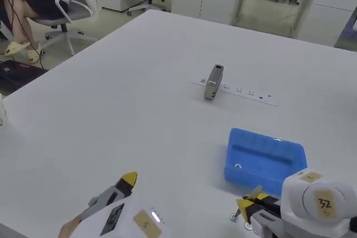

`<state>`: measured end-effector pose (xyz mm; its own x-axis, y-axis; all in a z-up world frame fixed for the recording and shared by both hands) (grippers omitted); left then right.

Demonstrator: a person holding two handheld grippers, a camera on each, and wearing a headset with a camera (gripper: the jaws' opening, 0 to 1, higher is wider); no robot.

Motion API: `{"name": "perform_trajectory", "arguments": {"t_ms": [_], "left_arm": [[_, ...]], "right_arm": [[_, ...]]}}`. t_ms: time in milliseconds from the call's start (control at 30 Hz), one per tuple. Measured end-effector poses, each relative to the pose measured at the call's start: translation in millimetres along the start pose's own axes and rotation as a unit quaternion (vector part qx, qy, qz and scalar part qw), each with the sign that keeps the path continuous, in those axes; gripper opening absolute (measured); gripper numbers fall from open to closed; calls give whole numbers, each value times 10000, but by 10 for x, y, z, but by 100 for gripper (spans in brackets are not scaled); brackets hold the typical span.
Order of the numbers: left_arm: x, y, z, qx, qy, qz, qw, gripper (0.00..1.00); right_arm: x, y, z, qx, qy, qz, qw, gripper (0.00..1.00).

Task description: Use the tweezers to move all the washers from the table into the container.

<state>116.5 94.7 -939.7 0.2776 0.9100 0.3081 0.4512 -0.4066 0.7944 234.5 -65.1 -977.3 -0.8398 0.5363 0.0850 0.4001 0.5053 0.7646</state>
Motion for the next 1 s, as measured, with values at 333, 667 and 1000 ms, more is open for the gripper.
{"name": "perform_trajectory", "arguments": {"t_ms": [333, 667, 1000], "left_arm": [[8, 3, -4, -13, 20, -22, 10000, 90], [-6, 9, -11, -60, -18, 23, 10000, 90], [-2, 20, -27, -131, -3, 19, 9999, 90]], "right_arm": [[12, -2, -19, 156, -18, -83, 9998, 2], [-18, 57, -115, 48, -80, 279, 9996, 1], [-86, 203, -252, -118, -142, 307, 9994, 1]]}}
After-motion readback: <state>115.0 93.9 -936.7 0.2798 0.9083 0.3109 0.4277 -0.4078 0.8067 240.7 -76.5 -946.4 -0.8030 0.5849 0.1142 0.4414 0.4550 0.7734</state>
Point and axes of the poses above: the centre of the closed fingertips' face, and the gripper's own axes: z roughly forward along the fingers, x roughly to its left, y roughly out of its top, the point moved 8 cm from there along -z, roughly backward along the fingers, and after that the axes turned 5 degrees about y, right-handed, at the moved point
